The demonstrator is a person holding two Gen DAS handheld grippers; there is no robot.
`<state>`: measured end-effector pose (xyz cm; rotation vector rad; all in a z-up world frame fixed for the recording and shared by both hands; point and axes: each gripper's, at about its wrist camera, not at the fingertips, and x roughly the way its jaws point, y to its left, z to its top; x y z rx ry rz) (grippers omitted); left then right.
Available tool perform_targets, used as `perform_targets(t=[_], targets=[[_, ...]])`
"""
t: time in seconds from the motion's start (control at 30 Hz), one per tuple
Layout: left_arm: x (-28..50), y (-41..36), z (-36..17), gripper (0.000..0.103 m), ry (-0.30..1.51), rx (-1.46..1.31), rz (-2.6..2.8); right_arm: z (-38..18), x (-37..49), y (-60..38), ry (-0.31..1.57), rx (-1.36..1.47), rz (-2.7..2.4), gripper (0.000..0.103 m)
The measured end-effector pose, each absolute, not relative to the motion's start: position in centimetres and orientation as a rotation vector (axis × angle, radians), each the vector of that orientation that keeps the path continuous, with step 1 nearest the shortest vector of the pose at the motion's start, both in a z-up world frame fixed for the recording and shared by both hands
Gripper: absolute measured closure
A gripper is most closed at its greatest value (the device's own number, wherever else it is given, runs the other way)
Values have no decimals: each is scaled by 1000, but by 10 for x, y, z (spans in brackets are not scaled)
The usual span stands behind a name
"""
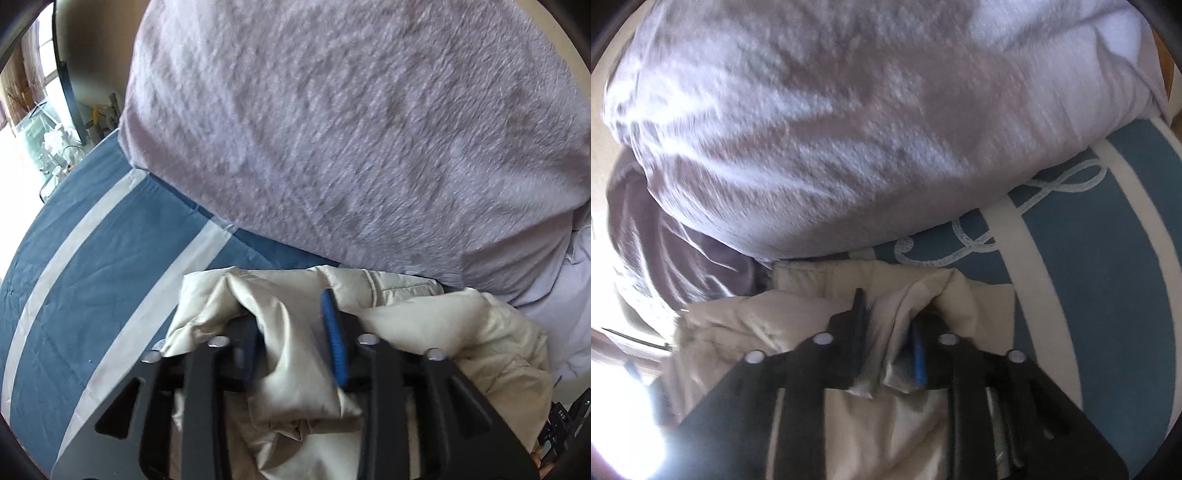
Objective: Fold large clothes
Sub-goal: 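Lay the hem down near the collar and open both grippers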
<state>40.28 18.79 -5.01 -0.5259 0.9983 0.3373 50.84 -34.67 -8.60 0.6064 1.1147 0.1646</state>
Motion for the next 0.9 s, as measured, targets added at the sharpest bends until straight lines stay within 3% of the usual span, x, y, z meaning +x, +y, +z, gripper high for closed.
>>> perform_targets(t=[0.07, 0.2, 0.37, 0.9], targets=[[406, 189, -45, 50, 993, -524, 319, -78, 504, -356, 1091, 647, 169, 65], [410, 190, -34, 40, 986, -521, 282, -54, 492, -363, 1027, 610, 153, 51], [407, 185, -13, 25, 924, -467, 281, -20, 471, -339, 984, 487, 214, 50], [392, 58, -4, 25, 930, -120, 73, -35, 458, -183, 1100, 122, 401, 49]])
